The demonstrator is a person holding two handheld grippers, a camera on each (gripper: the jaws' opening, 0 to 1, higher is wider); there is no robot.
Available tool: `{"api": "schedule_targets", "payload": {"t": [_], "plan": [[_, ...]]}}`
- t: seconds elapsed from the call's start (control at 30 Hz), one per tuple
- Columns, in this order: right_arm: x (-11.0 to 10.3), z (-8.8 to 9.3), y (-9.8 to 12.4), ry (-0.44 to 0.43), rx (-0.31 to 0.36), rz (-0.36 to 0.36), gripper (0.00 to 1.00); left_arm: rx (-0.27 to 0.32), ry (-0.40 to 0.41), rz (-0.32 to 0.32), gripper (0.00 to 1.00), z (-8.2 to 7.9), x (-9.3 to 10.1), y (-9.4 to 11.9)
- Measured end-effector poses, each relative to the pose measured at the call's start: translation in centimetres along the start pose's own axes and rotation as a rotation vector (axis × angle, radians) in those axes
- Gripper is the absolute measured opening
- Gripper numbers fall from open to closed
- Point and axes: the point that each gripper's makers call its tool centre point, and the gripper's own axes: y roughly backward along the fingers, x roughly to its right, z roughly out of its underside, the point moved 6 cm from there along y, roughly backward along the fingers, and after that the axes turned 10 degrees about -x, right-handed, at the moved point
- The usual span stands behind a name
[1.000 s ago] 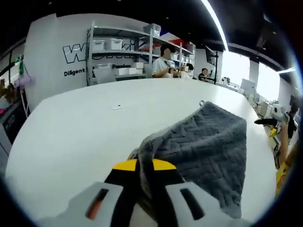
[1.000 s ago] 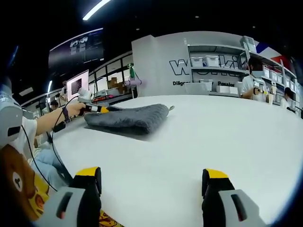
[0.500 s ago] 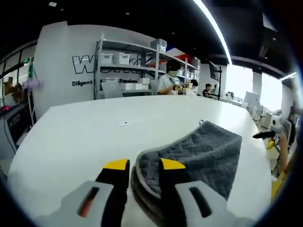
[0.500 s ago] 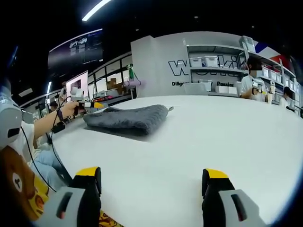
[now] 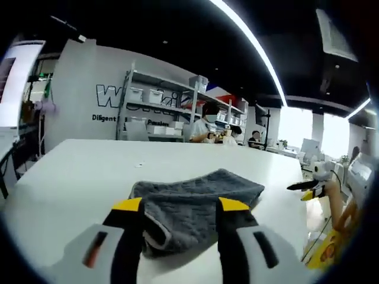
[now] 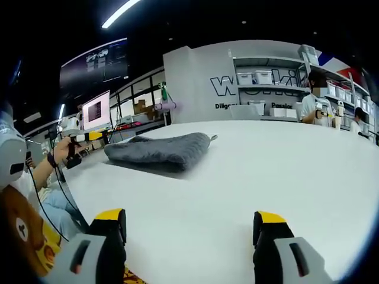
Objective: Fold the towel on the table until its edges align and the towel forms a compact rectangular stack.
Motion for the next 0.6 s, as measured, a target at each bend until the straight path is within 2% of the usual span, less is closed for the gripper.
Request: {"api": "schedule_targets", "payload": {"t": [0.13, 0.3, 0.6], "plan": [[-0.1, 0.0, -0.2, 0.001, 0.001, -0.009, 0.93, -0.052, -0.021, 0.005, 0.68, 1.6, 1.6, 1.0], [-0.2, 0.1, -0.3, 0.002, -0.003, -0.016, 0.94, -0.066, -0.042, 0.011, 0.76, 2.8, 3.1, 2.2], [-0.3, 0.0, -0.3, 0.003, 0.003, -0.023, 0.95, -0.087, -0.02, 0.011, 0.91, 4.7, 4.2, 2.9]]}}
